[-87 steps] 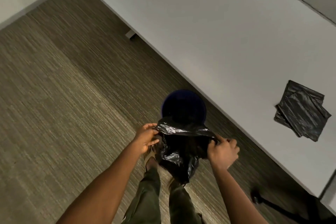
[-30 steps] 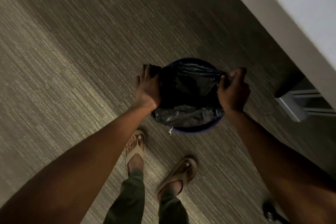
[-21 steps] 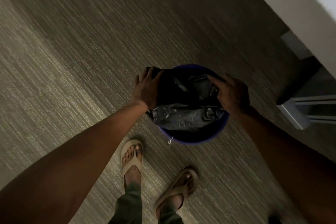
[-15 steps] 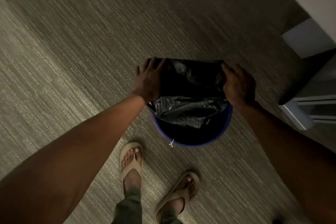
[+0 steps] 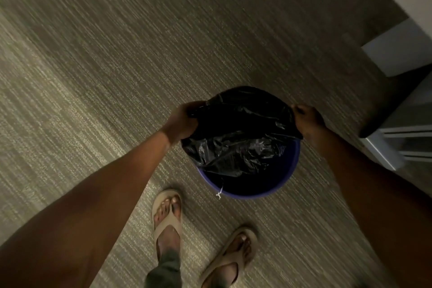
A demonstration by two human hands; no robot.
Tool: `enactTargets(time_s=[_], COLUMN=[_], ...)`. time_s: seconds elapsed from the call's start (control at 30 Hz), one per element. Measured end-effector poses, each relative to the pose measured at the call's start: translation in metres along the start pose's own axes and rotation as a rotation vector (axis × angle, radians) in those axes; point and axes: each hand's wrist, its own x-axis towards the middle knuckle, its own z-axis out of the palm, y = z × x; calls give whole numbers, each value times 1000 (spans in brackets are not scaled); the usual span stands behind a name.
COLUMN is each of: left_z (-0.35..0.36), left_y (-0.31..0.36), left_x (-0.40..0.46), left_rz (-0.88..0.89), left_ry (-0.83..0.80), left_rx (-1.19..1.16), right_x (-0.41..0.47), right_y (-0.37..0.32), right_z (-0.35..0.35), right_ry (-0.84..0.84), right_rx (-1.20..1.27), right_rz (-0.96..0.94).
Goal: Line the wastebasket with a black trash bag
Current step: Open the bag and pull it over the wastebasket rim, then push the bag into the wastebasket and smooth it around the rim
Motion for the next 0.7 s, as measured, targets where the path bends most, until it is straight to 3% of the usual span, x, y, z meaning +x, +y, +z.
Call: enactTargets(time_s=[0.07,0.13,0.27,0.33,0.37,0.43,0.5,0.53,0.6,0.7], left_z=[1,7,20,24,25,26,25,24,21,20], left_y=[-9,-19,-40,-50,-52,-50,-43,-40,-33,-21], left_x=[-4,-11,-23,-26,-28,-29,-29,-28,-25,-19], left_rz=[-38,-52,-176,-226,-236,-218,-187,-169,-122,-29], left_ry=[96,236,419,417,411,390,341,312,269,278], left_rx=[-277,-400,-533,-491,-468,-409,-376,-377,-386,-289], right_x=[-2,-6,-22,-33,-44,-67,-83,-86,-87,-79], right_y=[7,15,29,29,27,28,36,40,44,45], right_z=[1,3,16,19,20,26,36,40,46,41], right_ry=[95,201,300,475,598,742,646,552,428,468], right_rx=[139,213,401,619,636,414,165,97,60,76], right_rz=[48,103,350,461,445,183,-124,-188,-174,-65])
